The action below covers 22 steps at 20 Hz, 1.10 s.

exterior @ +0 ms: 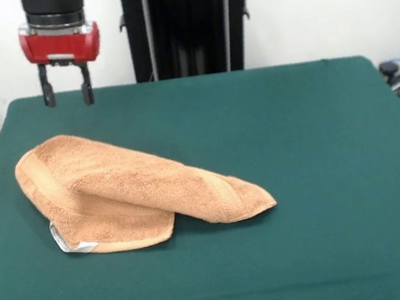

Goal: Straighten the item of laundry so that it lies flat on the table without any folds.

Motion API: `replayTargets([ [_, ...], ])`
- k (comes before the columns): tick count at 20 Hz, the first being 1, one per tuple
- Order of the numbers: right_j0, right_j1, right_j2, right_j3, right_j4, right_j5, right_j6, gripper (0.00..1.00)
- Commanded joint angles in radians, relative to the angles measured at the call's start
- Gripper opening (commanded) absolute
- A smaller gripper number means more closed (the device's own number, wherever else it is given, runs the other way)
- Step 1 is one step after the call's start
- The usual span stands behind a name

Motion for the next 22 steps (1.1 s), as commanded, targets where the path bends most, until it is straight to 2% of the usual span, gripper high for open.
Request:
replayTargets([
  [1,0.155,0.081,-0.018,-0.021,-0.042,-0.048,0.128,1.00],
  [7,0.233,0.201,-0.056,-0.144,-0.038,-0.095,0.137,1.00],
  [11,0.240,0.285,-0.055,-0.225,-0.041,-0.131,0.116,1.00],
  [14,0.247,0.295,-0.048,-0.265,-0.030,-0.114,0.101,1.00],
  [22,0.155,0.344,0.078,-0.345,0.010,0.029,-0.010,1.00],
])
